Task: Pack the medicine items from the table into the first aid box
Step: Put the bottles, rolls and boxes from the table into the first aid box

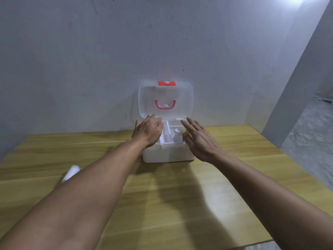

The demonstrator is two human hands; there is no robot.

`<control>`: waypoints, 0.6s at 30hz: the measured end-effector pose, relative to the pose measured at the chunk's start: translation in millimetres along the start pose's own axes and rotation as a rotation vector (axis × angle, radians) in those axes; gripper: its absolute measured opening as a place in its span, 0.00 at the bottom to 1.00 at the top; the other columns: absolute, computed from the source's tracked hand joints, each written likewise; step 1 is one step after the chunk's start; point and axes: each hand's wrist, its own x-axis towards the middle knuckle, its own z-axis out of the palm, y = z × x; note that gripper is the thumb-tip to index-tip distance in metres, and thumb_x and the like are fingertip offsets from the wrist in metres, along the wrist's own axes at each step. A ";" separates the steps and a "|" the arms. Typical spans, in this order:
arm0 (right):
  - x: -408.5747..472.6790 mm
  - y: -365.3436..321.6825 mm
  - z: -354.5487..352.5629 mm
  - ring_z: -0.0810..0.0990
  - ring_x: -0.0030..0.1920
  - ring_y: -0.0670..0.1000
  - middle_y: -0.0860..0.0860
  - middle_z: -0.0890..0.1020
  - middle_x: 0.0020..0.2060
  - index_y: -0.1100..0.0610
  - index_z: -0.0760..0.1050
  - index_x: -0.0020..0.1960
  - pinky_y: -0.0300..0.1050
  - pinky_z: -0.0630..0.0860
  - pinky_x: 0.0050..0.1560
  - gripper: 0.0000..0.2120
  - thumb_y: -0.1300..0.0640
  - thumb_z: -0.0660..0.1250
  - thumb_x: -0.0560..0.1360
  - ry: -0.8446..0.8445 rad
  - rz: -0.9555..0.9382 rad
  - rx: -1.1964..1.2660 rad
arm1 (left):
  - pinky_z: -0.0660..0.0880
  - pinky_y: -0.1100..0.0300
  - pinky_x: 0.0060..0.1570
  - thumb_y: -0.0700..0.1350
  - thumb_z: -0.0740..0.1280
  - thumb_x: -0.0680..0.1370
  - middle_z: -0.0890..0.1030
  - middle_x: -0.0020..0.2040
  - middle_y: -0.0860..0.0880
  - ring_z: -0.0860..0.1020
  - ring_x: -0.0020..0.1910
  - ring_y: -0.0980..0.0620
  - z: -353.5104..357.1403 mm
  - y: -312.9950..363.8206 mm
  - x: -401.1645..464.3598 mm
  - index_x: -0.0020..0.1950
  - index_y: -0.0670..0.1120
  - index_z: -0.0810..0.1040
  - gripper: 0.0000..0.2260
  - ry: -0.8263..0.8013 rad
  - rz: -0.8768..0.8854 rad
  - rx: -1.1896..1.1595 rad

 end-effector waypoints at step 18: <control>-1.2 -6.4 34.4 0.54 0.76 0.57 0.53 0.55 0.77 0.49 0.57 0.75 0.53 0.55 0.74 0.26 0.41 0.50 0.80 0.106 0.037 -0.112 | 0.76 0.58 0.44 0.45 0.70 0.72 0.85 0.44 0.46 0.82 0.46 0.46 -82.6 -96.4 -106.3 0.42 0.46 0.84 0.04 0.034 -0.322 0.102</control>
